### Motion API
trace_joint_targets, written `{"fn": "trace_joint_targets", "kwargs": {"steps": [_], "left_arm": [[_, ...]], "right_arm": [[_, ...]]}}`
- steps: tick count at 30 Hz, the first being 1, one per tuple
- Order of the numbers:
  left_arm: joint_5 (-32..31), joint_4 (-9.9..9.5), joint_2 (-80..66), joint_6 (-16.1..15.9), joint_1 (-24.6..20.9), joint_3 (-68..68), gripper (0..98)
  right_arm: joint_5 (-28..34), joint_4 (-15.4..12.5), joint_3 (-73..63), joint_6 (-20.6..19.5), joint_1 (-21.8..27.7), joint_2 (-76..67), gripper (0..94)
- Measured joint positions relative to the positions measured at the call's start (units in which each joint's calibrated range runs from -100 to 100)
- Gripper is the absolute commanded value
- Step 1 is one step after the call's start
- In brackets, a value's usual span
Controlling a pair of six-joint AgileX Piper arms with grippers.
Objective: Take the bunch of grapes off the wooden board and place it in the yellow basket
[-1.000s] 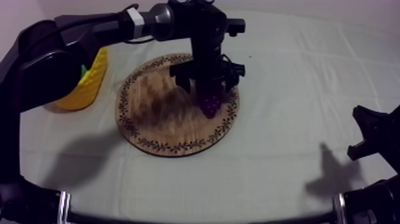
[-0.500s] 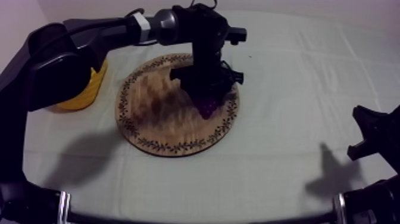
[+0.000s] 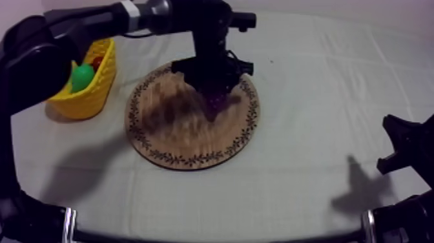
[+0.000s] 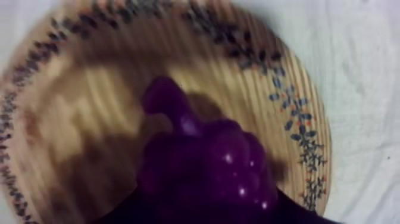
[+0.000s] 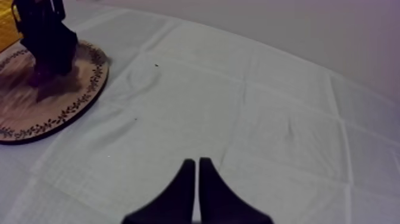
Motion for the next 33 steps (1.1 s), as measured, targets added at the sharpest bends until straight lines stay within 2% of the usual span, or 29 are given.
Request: {"fn": "trace_joint_targets", "kwargs": {"steps": [8,18,21,25,29,33], "left_arm": [[-6.9,-0.88,-15.18,-1.71,-2.66,14.94,38.1],[-15.23,-2.66,-41.94,-6.8,-7.15,41.02,40.3],[-18.17,-4.23,-49.91,-8.31,-9.18,45.65,40.7],[-24.15,-7.31,-57.55,-9.61,-12.35,48.2,40.5],[-30.17,-9.97,-61.1,-10.06,-15.71,48.82,39.7],[-33.28,-11.72,-60.19,-10.35,-18.8,49.48,39.5]], "right_arm": [[0.0,0.0,0.0,0.0,0.0,0.0,0.4],[0.0,0.0,0.0,0.0,0.0,0.0,0.4],[0.0,0.0,0.0,0.0,0.0,0.0,0.4],[0.0,0.0,0.0,0.0,0.0,0.0,0.4],[0.0,0.0,0.0,0.0,0.0,0.0,0.4],[0.0,0.0,0.0,0.0,0.0,0.0,0.4]]}}
